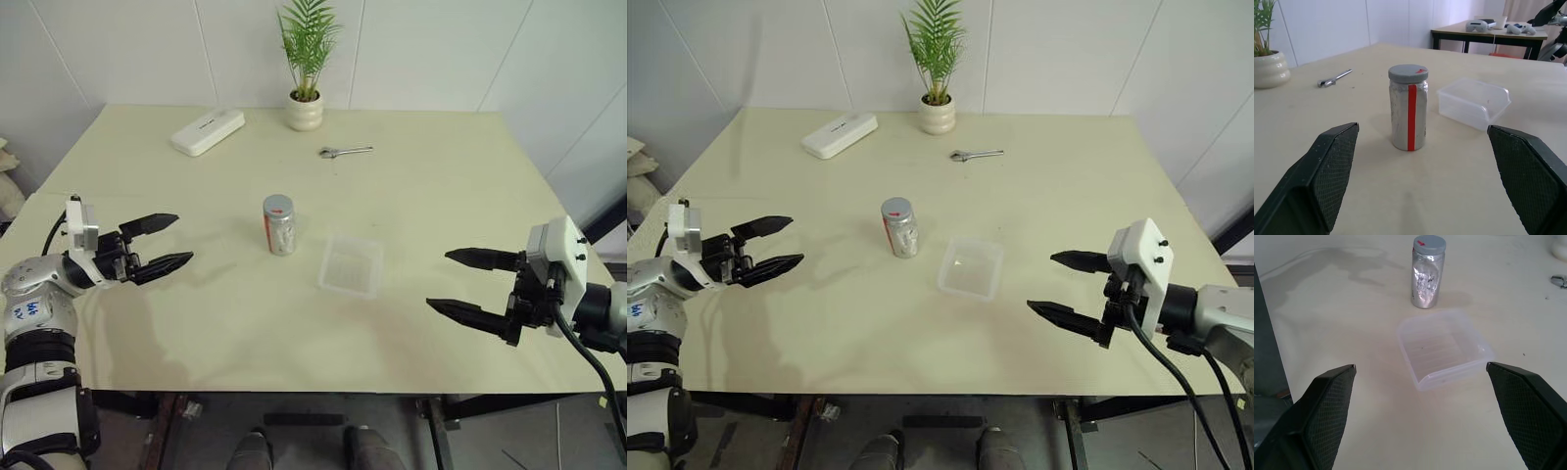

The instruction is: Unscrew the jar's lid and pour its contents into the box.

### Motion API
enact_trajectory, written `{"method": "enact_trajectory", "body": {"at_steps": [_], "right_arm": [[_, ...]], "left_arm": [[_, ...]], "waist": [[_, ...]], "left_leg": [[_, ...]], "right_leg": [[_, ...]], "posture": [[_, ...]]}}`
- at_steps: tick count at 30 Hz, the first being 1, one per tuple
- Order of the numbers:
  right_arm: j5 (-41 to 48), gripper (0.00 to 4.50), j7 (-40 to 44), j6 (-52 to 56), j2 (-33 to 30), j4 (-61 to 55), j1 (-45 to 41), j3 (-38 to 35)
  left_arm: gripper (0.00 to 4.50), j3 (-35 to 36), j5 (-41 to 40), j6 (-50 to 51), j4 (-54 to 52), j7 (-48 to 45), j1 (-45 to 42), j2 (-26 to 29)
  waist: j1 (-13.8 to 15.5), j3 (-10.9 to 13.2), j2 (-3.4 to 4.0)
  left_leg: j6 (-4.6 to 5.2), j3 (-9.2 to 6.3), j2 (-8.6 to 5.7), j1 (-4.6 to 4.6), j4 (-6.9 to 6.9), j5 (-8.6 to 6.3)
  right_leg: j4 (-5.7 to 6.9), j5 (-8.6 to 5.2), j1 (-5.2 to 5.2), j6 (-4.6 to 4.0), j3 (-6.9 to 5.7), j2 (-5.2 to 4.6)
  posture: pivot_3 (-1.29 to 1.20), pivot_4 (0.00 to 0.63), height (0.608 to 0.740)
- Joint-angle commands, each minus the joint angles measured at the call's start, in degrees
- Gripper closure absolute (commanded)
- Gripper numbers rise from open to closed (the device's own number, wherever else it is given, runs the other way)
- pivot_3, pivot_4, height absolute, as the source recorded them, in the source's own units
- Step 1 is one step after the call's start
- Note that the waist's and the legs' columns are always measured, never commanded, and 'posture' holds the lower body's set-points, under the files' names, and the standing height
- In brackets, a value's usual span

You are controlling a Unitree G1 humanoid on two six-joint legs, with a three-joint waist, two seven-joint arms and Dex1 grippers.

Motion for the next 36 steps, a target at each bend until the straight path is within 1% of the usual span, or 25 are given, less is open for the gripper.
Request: {"method": "enact_trajectory", "body": {"at_steps": [1,6,12,16,21,23,25,27,30,34,36], "right_arm": [[1.8,0.00,0.0,0.4,-1.1,-1.7,0.5,-4.1],[2.2,0.00,-0.9,0.8,-0.7,-2.5,1.0,-3.9],[2.2,0.00,-0.9,0.6,-1.4,-1.6,-2.9,-0.6],[2.6,0.00,-1.3,0.8,-0.8,-1.5,-6.0,2.1],[0.9,0.00,1.3,-1.3,0.2,0.3,-9.3,7.9],[1.5,0.00,2.4,-1.3,0.2,0.9,-10.7,9.2],[1.6,0.00,3.0,-0.9,0.1,1.4,-12.0,10.5],[1.3,0.00,3.6,-1.0,0.2,1.7,-12.4,11.1],[-1.2,0.00,3.1,-2.2,0.9,3.9,-13.1,12.2],[-1.2,0.00,0.5,-1.3,2.5,4.1,-12.9,11.4],[-1.6,0.00,0.7,-1.9,2.5,2.9,-11.0,10.5]], "left_arm": [[0.01,0.1,0.4,-1.0,-0.2,0.8,-1.8,0.2],[0.01,0.5,-0.2,0.0,-2.8,1.8,-0.7,-0.7],[0.01,0.8,-0.4,0.8,-6.9,4.6,1.8,-1.5],[0.01,0.6,-1.6,3.8,-13.1,6.5,4.7,-2.9],[0.01,-0.9,0.1,5.2,-23.1,17.1,8.9,-9.4],[0.01,-2.5,1.5,5.4,-25.6,21.1,9.0,-11.9],[0.01,-3.3,3.2,4.9,-25.4,24.3,8.2,-12.9],[0.01,-3.5,2.8,4.7,-24.9,25.6,7.5,-13.8],[0.01,-5.3,4.9,2.9,-23.4,29.1,6.4,-16.0],[0.01,-6.7,6.2,0.9,-20.2,30.6,4.3,-18.0],[0.01,-7.5,7.0,0.1,-18.3,31.2,3.0,-18.9]], "waist": [[0.0,0.0,0.00],[-0.1,0.0,0.00],[-0.2,0.0,0.01],[0.0,0.0,0.00],[0.1,0.0,0.02],[0.1,0.0,0.02],[0.1,0.0,0.02],[0.1,0.0,0.02],[0.1,0.0,0.02],[0.1,0.0,0.02],[0.1,0.0,0.02]], "left_leg": [[0.00,0.00,0.00,0.00,0.00,0.00],[0.00,0.00,0.00,0.01,0.02,0.00],[0.00,0.00,0.00,0.01,0.01,0.00],[0.00,0.01,0.00,0.00,0.02,0.00],[0.00,0.00,-0.01,0.00,0.06,0.00],[0.00,-0.01,-0.01,-0.01,0.09,0.00],[0.00,-0.02,-0.01,-0.01,0.15,0.00],[0.00,-0.02,-0.01,-0.01,0.20,0.00],[0.00,0.00,-0.01,0.00,0.23,0.00],[0.00,-0.01,-0.06,-0.01,0.26,0.00],[0.00,-0.01,-0.05,-0.02,0.25,0.00]], "right_leg": [[0.00,0.01,0.00,0.02,0.00,0.00],[0.00,0.00,0.02,-0.01,0.00,0.00],[0.00,0.00,0.02,-0.01,0.01,0.00],[-0.02,0.00,0.02,-0.01,0.02,-0.02],[-0.02,0.03,0.04,0.05,0.01,-0.02],[0.00,0.05,0.04,0.08,0.01,-0.01],[0.00,0.07,0.05,0.13,0.01,0.00],[0.00,0.08,0.07,0.14,0.01,0.00],[-0.01,0.08,0.07,0.13,0.03,0.00],[-0.03,0.08,0.11,0.14,0.04,-0.01],[-0.03,0.09,0.09,0.15,0.04,0.01]], "posture": [[0.00,0.150,0.740],[0.00,0.150,0.740],[0.00,0.150,0.740],[0.00,0.150,0.740],[0.00,0.150,0.740],[0.00,0.150,0.740],[0.00,0.150,0.740],[0.00,0.150,0.740],[0.00,0.150,0.740],[0.00,0.150,0.740],[0.00,0.150,0.740]]}}
